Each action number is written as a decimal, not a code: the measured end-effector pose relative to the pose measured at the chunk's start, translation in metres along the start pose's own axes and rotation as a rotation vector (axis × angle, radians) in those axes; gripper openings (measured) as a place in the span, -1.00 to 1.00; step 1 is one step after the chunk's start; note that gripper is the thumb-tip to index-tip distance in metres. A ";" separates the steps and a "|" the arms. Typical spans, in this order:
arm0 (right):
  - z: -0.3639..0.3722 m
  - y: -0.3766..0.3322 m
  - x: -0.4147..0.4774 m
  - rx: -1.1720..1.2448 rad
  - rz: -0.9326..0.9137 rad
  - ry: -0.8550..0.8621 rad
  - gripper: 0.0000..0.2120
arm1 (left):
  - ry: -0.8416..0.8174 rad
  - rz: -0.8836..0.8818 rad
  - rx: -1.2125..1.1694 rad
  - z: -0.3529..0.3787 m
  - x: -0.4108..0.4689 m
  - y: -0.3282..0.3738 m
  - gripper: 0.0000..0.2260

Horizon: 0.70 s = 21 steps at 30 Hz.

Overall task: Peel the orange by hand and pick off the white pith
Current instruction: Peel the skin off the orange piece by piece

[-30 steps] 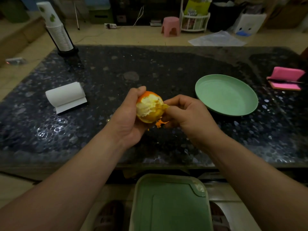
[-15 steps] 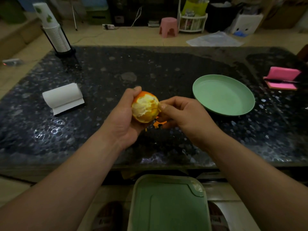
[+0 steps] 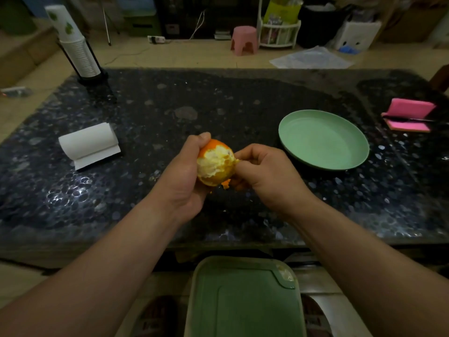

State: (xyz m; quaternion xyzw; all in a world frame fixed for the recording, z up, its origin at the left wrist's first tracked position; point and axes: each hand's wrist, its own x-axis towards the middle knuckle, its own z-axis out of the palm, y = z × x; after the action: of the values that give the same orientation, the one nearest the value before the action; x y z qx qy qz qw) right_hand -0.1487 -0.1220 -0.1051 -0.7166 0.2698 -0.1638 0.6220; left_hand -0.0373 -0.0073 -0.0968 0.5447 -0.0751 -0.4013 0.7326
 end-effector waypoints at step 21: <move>-0.004 -0.006 -0.006 0.234 0.094 -0.073 -0.94 | -0.037 -0.036 -0.051 -0.002 -0.004 0.003 -0.71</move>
State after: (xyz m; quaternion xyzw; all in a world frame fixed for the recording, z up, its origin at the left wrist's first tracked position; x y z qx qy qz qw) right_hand -0.1548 -0.1218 -0.0982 -0.6311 0.2592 -0.1385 0.7179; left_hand -0.0370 -0.0026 -0.0936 0.5198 -0.0683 -0.4262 0.7372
